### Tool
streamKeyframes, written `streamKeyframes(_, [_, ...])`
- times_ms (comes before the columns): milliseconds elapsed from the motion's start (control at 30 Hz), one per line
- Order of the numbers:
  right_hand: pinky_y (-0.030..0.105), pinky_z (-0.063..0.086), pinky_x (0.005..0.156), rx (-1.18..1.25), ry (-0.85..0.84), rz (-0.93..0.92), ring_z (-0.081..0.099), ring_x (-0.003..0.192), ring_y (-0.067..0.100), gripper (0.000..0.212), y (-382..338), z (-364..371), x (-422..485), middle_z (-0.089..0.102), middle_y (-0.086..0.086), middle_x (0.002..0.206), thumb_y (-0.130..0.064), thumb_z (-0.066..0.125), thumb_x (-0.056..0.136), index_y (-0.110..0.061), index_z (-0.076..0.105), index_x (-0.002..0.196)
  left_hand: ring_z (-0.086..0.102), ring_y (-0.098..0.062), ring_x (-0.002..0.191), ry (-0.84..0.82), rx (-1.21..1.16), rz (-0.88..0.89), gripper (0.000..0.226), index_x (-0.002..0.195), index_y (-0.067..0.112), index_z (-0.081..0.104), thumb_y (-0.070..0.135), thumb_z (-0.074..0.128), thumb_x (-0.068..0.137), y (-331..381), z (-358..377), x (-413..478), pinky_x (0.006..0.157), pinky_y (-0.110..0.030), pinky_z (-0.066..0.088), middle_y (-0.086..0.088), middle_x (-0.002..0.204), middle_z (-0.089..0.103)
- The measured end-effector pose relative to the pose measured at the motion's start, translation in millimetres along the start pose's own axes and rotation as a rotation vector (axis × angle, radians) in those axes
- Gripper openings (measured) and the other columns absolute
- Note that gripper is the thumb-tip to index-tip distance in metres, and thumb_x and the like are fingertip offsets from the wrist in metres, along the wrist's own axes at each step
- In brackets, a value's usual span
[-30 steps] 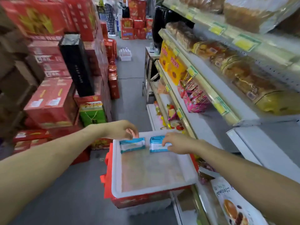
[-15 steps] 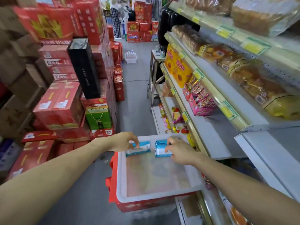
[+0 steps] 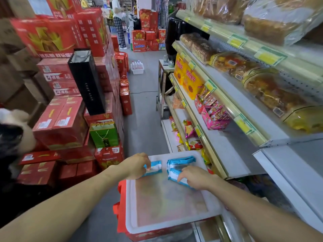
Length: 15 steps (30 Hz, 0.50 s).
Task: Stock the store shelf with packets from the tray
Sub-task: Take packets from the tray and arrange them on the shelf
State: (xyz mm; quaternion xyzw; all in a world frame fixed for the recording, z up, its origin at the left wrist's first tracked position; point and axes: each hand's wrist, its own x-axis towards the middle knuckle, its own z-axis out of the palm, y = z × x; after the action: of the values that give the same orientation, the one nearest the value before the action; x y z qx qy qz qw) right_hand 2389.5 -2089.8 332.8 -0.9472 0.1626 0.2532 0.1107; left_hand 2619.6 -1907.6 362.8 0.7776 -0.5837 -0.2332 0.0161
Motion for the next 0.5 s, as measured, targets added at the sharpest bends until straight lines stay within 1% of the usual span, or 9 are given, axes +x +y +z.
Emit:
streamKeyframes(100, [0.044,0.049,0.1,0.052,-0.007,-0.017,0.055,0.123,0.025,0.06,2,-6,-3,0.061,0.004,0.141,0.004,0.052,0.092,-0.036,0.067,0.134,0.055,-0.022,0.127,-0.022,0.042,-0.002,0.036,0.126,0.023,0.071,0.011,0.056,0.097,2,3,1,0.105,-0.035,0.049,0.0,0.142,0.055])
streamKeyframes(167, [0.042,0.049,0.098,0.099,0.011,-0.011,0.055,0.123,0.023,0.063,6,-14,-7,0.06,0.002,0.142,0.005,0.048,0.091,-0.038,0.069,0.132,0.055,-0.023,0.129,-0.029,0.078,0.011,0.034,0.128,0.023,0.07,0.014,0.057,0.097,6,7,2,0.107,-0.037,0.047,0.0,0.145,0.053])
streamKeyframes(200, [0.038,0.05,0.092,0.124,0.023,-0.003,0.055,0.122,0.021,0.062,8,-18,-10,0.059,0.001,0.143,0.004,0.047,0.091,-0.039,0.069,0.13,0.054,-0.023,0.131,-0.033,0.097,0.015,0.033,0.128,0.025,0.07,0.016,0.058,0.098,8,11,3,0.107,-0.037,0.047,0.0,0.147,0.051])
streamKeyframes(233, [0.033,0.05,0.083,0.152,0.032,0.011,0.055,0.117,0.018,0.061,10,-21,-12,0.058,-0.001,0.144,0.002,0.047,0.093,-0.041,0.069,0.129,0.053,-0.023,0.132,-0.037,0.115,0.011,0.033,0.127,0.027,0.071,0.018,0.058,0.099,11,15,3,0.106,-0.038,0.047,0.0,0.149,0.049])
streamKeyframes(300, [0.023,0.043,0.067,0.193,0.048,0.031,0.054,0.1,0.008,0.057,15,-26,-15,0.056,-0.002,0.143,-0.003,0.047,0.096,-0.045,0.069,0.127,0.051,-0.024,0.133,-0.04,0.142,-0.01,0.033,0.128,0.029,0.071,0.021,0.057,0.1,15,23,4,0.104,-0.039,0.047,-0.001,0.152,0.044])
streamKeyframes(333, [0.02,0.042,0.064,0.209,0.055,0.036,0.053,0.096,0.006,0.055,17,-27,-17,0.056,-0.002,0.143,-0.004,0.048,0.097,-0.046,0.069,0.127,0.05,-0.026,0.134,-0.035,0.153,-0.02,0.033,0.128,0.03,0.071,0.021,0.056,0.1,16,26,6,0.105,-0.039,0.046,-0.002,0.153,0.042])
streamKeyframes(367, [0.021,0.046,0.065,0.227,0.061,0.044,0.054,0.097,0.006,0.054,18,-28,-19,0.055,-0.001,0.144,-0.006,0.049,0.097,-0.047,0.069,0.126,0.048,-0.026,0.135,-0.029,0.168,-0.021,0.034,0.129,0.03,0.07,0.021,0.055,0.1,17,29,7,0.107,-0.04,0.045,-0.003,0.154,0.041])
streamKeyframes(433, [0.031,0.058,0.076,0.246,0.073,0.055,0.058,0.106,0.012,0.052,19,-29,-23,0.054,-0.001,0.145,-0.008,0.051,0.098,-0.048,0.069,0.125,0.044,-0.027,0.139,-0.023,0.196,-0.02,0.035,0.13,0.033,0.069,0.023,0.054,0.1,16,33,10,0.113,-0.04,0.04,-0.003,0.155,0.04])
streamKeyframes(500, [0.037,0.06,0.083,0.257,0.076,0.065,0.059,0.111,0.015,0.052,20,-29,-28,0.052,-0.001,0.147,-0.009,0.052,0.097,-0.05,0.069,0.125,0.041,-0.028,0.14,-0.021,0.235,-0.033,0.034,0.129,0.037,0.069,0.026,0.054,0.1,14,38,15,0.114,-0.041,0.038,-0.002,0.155,0.04])
